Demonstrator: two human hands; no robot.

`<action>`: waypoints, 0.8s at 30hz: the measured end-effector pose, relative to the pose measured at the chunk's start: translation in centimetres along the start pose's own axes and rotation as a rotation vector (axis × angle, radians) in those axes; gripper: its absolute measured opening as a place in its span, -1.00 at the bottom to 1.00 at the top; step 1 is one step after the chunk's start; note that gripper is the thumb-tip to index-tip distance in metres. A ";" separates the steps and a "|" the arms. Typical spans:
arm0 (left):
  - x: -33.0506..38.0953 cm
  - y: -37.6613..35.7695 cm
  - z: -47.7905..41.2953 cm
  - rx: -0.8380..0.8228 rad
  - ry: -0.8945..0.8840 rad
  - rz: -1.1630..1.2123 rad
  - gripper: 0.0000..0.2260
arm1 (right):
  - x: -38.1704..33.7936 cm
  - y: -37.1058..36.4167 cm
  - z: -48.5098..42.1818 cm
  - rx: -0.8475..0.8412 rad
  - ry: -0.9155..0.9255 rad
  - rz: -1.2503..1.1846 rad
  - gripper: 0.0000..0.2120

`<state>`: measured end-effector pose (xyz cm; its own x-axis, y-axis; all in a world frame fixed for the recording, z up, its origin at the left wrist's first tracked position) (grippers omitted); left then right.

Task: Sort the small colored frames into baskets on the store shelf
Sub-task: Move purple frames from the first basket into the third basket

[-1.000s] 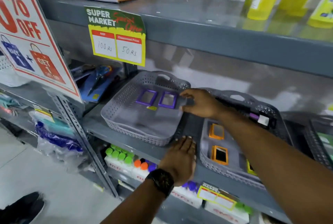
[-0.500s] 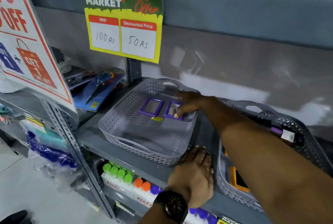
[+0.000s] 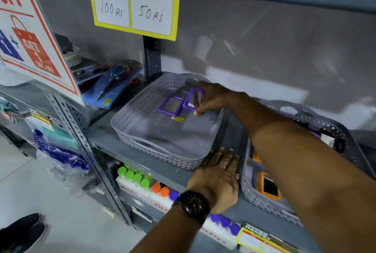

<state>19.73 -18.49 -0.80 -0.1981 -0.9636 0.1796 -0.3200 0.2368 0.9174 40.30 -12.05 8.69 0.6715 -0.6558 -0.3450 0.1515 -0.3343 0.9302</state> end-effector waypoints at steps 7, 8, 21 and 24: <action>0.3 1.0 0.3 -0.102 0.012 -0.034 -0.34 | -1.1 6.9 10.3 0.345 -0.042 -0.152 -0.23; 0.4 1.0 0.5 -0.100 0.012 -0.026 -0.39 | -0.9 7.8 12.4 0.366 -0.053 -0.180 -0.27; 3.3 2.7 6.3 -0.276 0.206 0.025 -0.40 | 13.6 15.9 42.8 0.415 -0.528 -0.380 -0.21; 4.2 3.1 7.2 -0.309 0.210 0.004 -0.43 | 17.0 18.0 48.2 0.428 -0.645 -0.359 -0.55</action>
<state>11.19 -20.92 0.27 0.0058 -0.9747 0.2234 -0.0184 0.2232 0.9746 19.48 -61.86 13.53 0.0711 -0.6750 -0.7344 -0.0988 -0.7374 0.6682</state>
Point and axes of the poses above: each hand's wrist, its own z-axis away from the middle knuckle, its own y-axis out of the back of the hand, x = y × z, the point moved 6 cm from there along -z, towards the middle knuckle, and after that the axes turned 11 degrees about x, right-handed, at the moved point
